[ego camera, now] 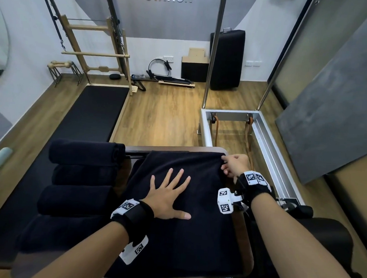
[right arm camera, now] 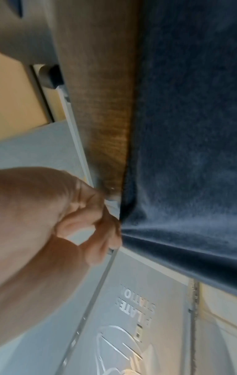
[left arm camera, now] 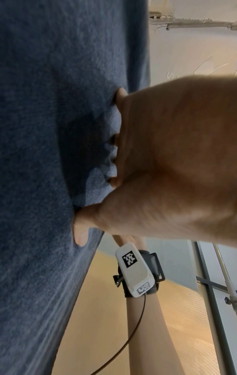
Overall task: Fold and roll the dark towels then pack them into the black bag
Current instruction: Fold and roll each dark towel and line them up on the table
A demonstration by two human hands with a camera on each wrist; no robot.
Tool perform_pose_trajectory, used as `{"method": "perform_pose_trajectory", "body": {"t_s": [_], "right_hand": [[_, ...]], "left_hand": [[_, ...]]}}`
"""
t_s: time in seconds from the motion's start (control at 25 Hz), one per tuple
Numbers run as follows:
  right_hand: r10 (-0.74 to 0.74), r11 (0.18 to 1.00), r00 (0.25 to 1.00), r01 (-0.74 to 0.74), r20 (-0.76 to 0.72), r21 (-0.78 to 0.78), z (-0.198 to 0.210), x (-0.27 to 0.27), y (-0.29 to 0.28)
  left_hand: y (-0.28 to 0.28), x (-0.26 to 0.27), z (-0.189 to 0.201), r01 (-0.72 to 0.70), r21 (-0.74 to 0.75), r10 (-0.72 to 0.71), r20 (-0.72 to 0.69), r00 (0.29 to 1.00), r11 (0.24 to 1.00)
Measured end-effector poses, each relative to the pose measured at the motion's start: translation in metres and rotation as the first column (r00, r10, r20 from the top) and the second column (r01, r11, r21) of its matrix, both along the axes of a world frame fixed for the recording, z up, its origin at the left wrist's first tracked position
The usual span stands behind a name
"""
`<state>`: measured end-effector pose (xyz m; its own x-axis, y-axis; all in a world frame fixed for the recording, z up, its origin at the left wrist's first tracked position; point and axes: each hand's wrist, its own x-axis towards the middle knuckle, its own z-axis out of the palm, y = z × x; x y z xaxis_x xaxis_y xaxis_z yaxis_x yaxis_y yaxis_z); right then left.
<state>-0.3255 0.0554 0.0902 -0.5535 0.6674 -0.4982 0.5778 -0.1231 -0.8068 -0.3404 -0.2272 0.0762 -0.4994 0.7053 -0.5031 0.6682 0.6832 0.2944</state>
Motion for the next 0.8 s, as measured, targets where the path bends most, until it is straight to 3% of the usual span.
{"method": "perform_pose_trajectory", "body": {"t_s": [0.08, 0.12, 0.32, 0.52, 0.64, 0.8], "right_hand": [[-0.155, 0.988, 0.987, 0.156, -0.047, 0.014, 0.000, 0.004, 0.005], [-0.156, 0.988, 0.986, 0.157, -0.053, 0.017, 0.002, 0.006, 0.006], [0.129, 0.991, 0.991, -0.131, -0.046, -0.038, 0.013, 0.027, -0.012], [0.248, 0.963, 0.967, -0.239, -0.061, 0.124, 0.015, 0.069, -0.044], [0.383, 0.898, 0.916, -0.339, -0.118, 0.281, 0.013, 0.116, -0.071], [0.552, 0.738, 0.830, -0.444, -0.075, 0.509, 0.006, 0.182, -0.104]], "left_hand": [[0.000, 0.001, -0.001, 0.001, 0.006, -0.001, -0.007, 1.000, 1.000], [0.000, 0.001, -0.001, 0.001, 0.009, -0.001, -0.011, 1.000, 1.000], [-0.006, 0.011, 0.002, -0.007, 0.088, 0.013, -0.065, 0.998, 0.996], [-0.033, 0.050, 0.002, -0.065, 0.217, 0.102, -0.164, 0.981, 0.974], [-0.068, 0.077, -0.003, -0.100, 0.269, 0.156, -0.194, 0.969, 0.958], [-0.109, 0.114, -0.007, -0.073, 0.253, 0.141, -0.261, 0.955, 0.965]]}}
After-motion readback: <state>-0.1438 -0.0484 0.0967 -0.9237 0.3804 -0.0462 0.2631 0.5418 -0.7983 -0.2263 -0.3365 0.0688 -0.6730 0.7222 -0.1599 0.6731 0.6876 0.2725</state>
